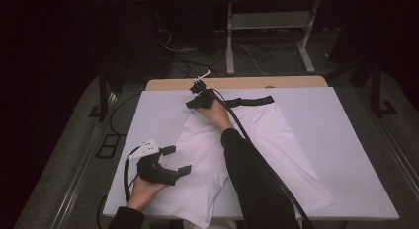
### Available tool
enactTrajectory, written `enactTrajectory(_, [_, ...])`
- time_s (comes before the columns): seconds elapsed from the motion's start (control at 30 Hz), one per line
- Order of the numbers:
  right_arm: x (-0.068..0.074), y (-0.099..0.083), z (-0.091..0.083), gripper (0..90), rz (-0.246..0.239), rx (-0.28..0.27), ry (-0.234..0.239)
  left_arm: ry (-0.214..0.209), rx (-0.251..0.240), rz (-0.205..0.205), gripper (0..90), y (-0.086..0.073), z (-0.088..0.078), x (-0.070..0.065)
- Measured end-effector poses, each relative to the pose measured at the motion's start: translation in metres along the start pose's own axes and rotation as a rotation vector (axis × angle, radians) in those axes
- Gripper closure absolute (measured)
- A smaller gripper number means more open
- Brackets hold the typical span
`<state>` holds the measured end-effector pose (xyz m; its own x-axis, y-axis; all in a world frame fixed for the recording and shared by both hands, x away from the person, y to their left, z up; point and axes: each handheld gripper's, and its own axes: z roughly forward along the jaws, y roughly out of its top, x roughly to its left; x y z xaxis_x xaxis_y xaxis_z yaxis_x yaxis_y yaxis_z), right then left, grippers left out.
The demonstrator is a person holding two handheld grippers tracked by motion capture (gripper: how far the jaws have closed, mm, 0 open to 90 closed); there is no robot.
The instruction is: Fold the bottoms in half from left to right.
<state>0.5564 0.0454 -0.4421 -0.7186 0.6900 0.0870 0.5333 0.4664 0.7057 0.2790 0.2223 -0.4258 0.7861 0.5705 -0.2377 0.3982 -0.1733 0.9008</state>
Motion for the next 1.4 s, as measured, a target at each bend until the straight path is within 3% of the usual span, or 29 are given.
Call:
enactTrajectory(0.5, [0.012,-0.005,0.011,54.4,-0.006,-0.022,-0.098,0.008,0.0,-0.006,0.0,0.0,0.0,0.0])
enactTrajectory(0.67, [0.014,-0.008,0.011,64.1,-0.001,-0.035,-0.147,0.019,0.001,-0.015,0.0,-0.001,-0.001,0.001])
enactTrajectory(0.73, [0.013,-0.008,0.011,68.2,0.008,-0.036,-0.14,0.03,0.005,-0.019,0.0,-0.002,-0.003,0.001])
enactTrajectory(0.77, [0.014,-0.007,0.01,74.9,0.01,-0.035,-0.137,0.037,0.011,-0.028,0.0,-0.003,-0.004,0.002])
enactTrajectory(0.8, [0.014,-0.007,0.01,74.9,0.01,-0.035,-0.137,0.037,0.011,-0.028,0.0,-0.003,-0.004,0.002])
enactTrajectory(0.9, [0.014,-0.006,0.007,84.7,0.027,-0.032,-0.14,0.055,0.018,-0.043,0.0,-0.004,-0.008,0.003])
enactTrajectory(1.0, [0.013,-0.006,0.005,85.3,0.043,-0.026,-0.134,0.08,0.051,-0.057,0.0,-0.004,-0.014,0.005])
enactTrajectory(1.17, [0.013,-0.007,-0.001,86.0,0.051,-0.051,-0.134,0.122,0.114,-0.122,0.0,-0.007,-0.032,0.015])
enactTrajectory(1.4, [0.01,-0.013,-0.01,86.1,0.095,-0.103,-0.112,0.153,0.134,-0.192,0.0,-0.014,-0.051,0.025])
